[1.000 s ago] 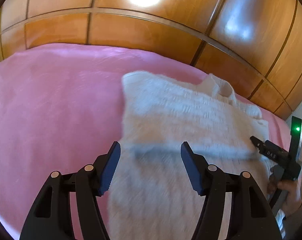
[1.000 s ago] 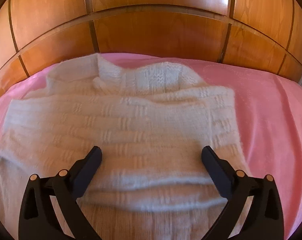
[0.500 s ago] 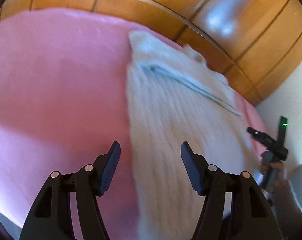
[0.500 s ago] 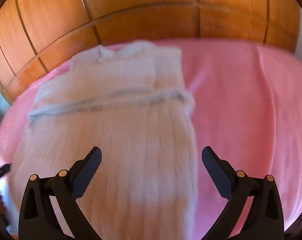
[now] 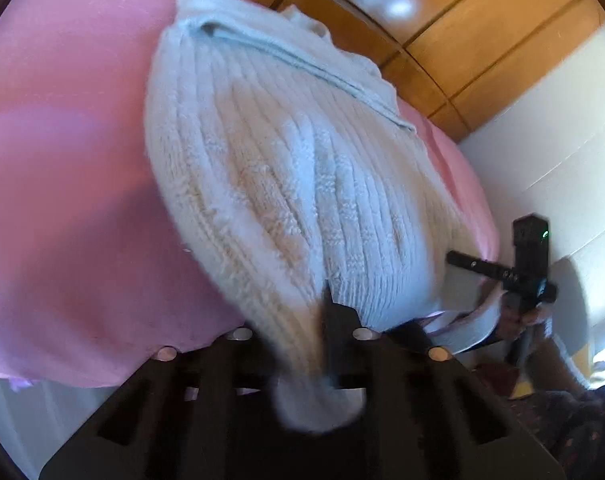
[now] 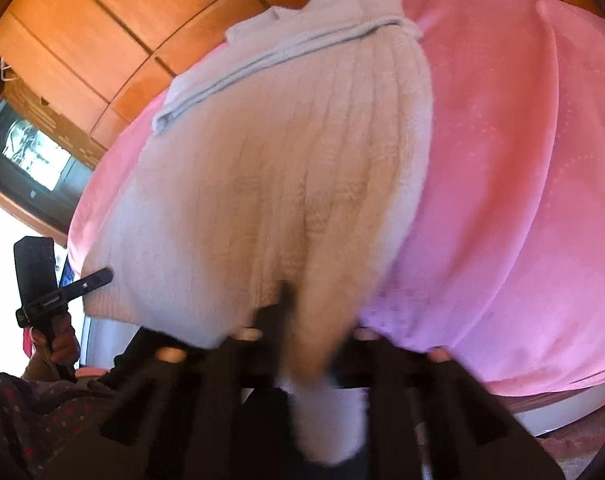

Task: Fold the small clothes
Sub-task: 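Grasp the hem with the right gripper and lift it toward the collar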

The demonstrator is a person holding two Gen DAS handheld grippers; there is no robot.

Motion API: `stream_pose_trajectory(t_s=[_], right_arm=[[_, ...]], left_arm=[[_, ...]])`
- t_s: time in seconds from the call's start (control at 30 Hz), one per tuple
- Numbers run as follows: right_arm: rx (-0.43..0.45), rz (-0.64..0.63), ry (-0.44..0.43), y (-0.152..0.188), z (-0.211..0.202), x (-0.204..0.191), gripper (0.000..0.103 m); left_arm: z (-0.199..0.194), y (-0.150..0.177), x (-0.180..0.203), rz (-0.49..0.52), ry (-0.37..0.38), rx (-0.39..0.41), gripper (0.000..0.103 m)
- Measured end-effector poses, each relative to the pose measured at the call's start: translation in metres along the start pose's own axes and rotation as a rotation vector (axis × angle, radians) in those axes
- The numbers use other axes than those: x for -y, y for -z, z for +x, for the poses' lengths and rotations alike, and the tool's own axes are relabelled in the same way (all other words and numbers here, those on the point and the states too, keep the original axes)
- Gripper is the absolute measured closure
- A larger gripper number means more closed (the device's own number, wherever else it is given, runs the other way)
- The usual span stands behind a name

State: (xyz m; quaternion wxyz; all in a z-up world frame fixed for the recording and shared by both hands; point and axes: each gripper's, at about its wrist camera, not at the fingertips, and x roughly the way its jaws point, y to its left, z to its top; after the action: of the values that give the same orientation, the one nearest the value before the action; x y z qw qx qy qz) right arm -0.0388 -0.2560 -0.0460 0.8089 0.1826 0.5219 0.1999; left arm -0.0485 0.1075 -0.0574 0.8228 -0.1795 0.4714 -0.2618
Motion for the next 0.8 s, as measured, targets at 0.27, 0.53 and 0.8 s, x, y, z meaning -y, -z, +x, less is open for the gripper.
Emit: stream_pose_trajectory(t_s=[0.27, 0.53, 0.8], right_arm=[[0.139, -0.071, -0.046, -0.030, -0.055, -0.028, 0.096], [-0.013, 0.010, 0.102, 0.004, -0.030, 0.017, 0.068], [0.124, 0.117, 0.068, -0.035, -0.019, 0.046, 0.052]], left_arm=[[-0.066, -0.039, 0.015, 0.040, 0.098, 0.135, 0.091], [-0.028, -0.005, -0.033, -0.107, -0.076, 0.037, 0.041], [0.001, -0.038, -0.048, -0.204, -0.024, 0.149, 0.039]])
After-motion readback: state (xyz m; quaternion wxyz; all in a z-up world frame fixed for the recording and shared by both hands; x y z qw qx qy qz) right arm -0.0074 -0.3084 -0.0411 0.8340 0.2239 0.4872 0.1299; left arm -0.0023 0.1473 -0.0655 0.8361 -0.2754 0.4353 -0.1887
